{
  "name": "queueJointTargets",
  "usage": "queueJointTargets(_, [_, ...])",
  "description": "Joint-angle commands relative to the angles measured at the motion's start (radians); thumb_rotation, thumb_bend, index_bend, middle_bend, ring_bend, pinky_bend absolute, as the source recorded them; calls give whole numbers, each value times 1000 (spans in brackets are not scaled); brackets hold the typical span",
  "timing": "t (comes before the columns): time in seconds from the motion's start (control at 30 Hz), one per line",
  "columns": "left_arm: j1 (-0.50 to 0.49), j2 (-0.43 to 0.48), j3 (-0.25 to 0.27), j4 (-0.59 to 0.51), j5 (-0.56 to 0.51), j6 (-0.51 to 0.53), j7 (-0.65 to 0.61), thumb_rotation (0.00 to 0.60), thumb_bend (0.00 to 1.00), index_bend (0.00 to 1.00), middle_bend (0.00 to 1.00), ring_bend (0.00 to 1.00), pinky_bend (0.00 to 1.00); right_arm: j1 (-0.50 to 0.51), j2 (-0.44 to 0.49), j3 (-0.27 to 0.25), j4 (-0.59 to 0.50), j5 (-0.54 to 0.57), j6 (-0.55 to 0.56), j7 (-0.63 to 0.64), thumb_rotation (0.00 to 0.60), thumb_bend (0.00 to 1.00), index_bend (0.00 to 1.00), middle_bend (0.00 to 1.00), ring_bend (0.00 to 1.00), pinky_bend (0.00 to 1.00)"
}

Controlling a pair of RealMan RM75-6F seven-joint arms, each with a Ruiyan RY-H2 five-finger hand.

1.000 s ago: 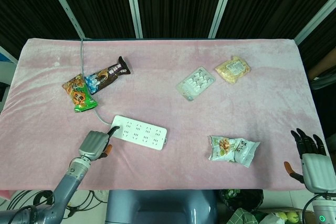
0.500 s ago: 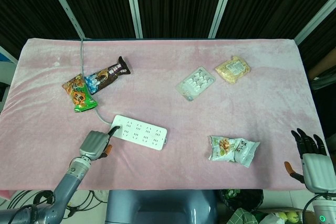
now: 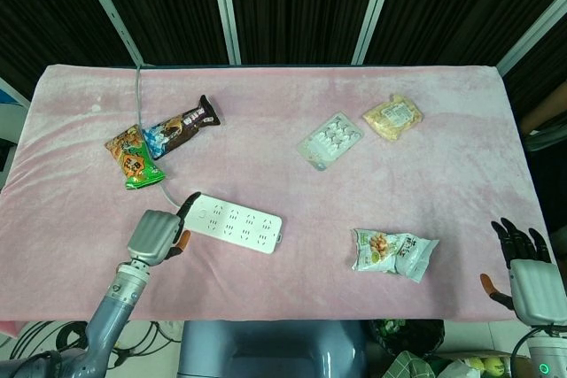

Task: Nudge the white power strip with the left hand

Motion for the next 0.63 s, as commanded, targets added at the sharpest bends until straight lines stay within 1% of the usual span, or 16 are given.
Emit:
queueJointTargets(0.03, [46,92,41,-98,78,62,-1,600,415,44,562,572,655,0,1,0,0,0,0,0,600,217,98,48,130,65])
queueJointTargets(0.07, [64,126,57,-128,96,83,2,600,348,44,443,408,532,-1,1,-1,0,-1,1,0,600,217,98,48,130,65])
queueJointTargets(0.1, [92,174,79,-167,120,122,7,600,299,44,357,290,439,-2,1,-1,0,-2,3,1,600,216,98,48,130,65])
queueJointTargets(0.13, [121,212,94,-192,144,165,4,600,232,44,234,136,305,-2,1,-1,0,-3,5,1,600,217,98,48,130,65])
queueJointTargets(0.17, [151,247,109,-209,170,209,-13,600,178,44,140,40,203,-3,0,0,1,-5,8,2,600,216,98,48,130,65])
queueJointTargets(0.2, [172,271,121,-216,192,237,-34,600,152,44,97,10,151,-3,0,0,2,-6,9,2,600,217,97,48,130,65])
queueJointTargets(0.27, [213,314,135,-209,219,294,-88,600,103,44,32,0,41,-5,-2,1,3,-9,16,6,600,217,94,48,130,65])
queueJointTargets(0.33, [251,348,139,-181,231,345,-153,600,77,44,8,0,5,-6,-5,2,5,-17,24,10,600,217,92,48,130,65])
queueJointTargets(0.37, [272,363,138,-160,226,369,-195,600,68,45,2,0,0,-6,-7,2,8,-22,27,9,600,217,92,48,130,65])
queueJointTargets(0.43, [300,386,135,-116,204,384,-284,600,64,46,0,0,0,-7,-9,-1,12,-30,31,4,600,216,92,48,130,65])
queueJointTargets(0.57, [324,419,132,-49,175,359,-437,600,63,48,0,0,0,-7,-12,-5,9,-39,33,-3,600,217,91,48,130,65])
queueJointTargets(0.63, [329,429,132,-30,167,347,-463,600,64,48,0,0,0,-8,-14,-6,9,-42,35,-7,600,217,92,48,130,65])
